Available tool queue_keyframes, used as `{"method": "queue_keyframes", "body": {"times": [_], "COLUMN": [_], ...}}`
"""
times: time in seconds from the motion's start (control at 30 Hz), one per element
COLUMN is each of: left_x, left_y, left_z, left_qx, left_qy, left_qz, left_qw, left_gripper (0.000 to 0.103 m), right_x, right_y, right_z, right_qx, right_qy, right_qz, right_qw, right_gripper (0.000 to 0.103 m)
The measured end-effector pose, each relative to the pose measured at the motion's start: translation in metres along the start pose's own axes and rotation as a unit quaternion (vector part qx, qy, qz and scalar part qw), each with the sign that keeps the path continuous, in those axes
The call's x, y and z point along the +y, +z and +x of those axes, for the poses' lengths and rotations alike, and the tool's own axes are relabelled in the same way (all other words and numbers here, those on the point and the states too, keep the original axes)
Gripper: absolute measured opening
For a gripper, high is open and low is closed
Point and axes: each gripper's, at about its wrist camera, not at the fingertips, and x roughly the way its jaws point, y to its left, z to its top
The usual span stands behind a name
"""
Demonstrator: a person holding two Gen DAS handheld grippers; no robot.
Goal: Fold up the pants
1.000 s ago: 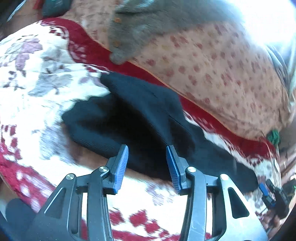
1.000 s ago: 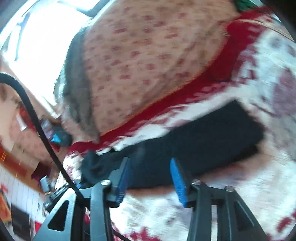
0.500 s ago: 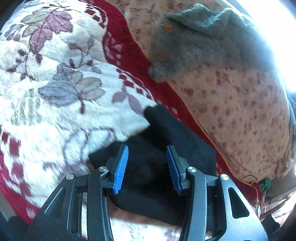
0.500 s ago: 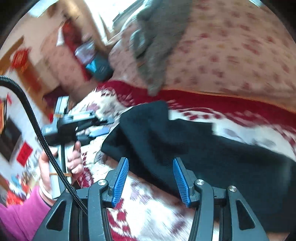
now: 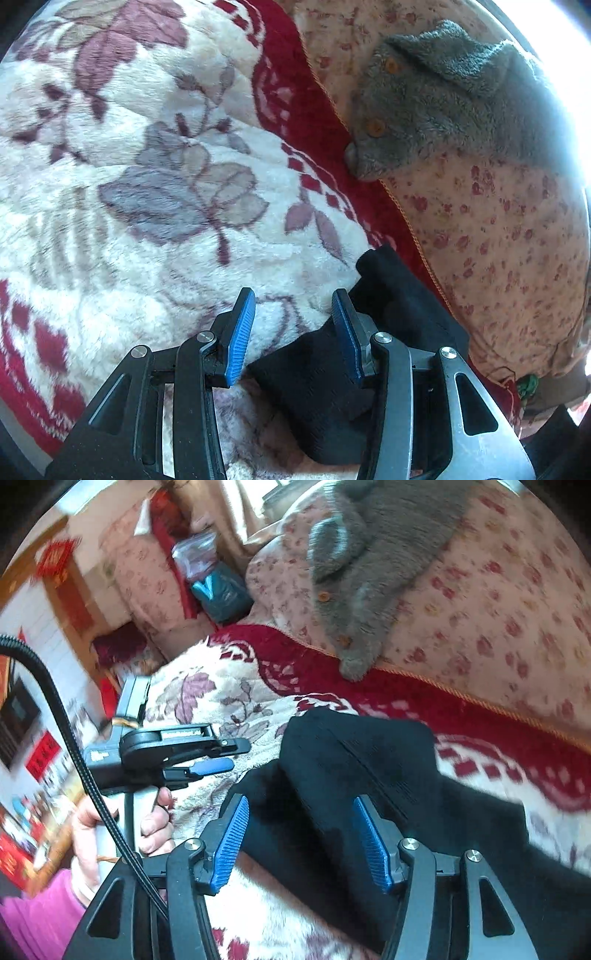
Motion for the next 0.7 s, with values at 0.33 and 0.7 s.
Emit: {"method": "queue_keyframes", "body": {"times": [0.33, 0.7], "left_x": [-0.022, -0.01], "left_y": [0.015, 0.035], "left_z": [0.035, 0.031], "left_qx": [0.079, 0.064], "left_qy": [-0.089, -0.173], "left_qz": [0.013, -0.064], "left_qw": [0.9927, 0.9807], "left_gripper": [0.048, 0.083], "right_x": [-0.002, -0.013], "right_y": [-0.007, -0.012], "right_z": [0.029, 0.014], "right_qx": [0.032, 0.02], "right_qy": [-0.088, -0.08], "right_qz": [-0.042, -0.017], "right_qw": [0.995, 0.996], "right_gripper": [0.058, 0.058]}}
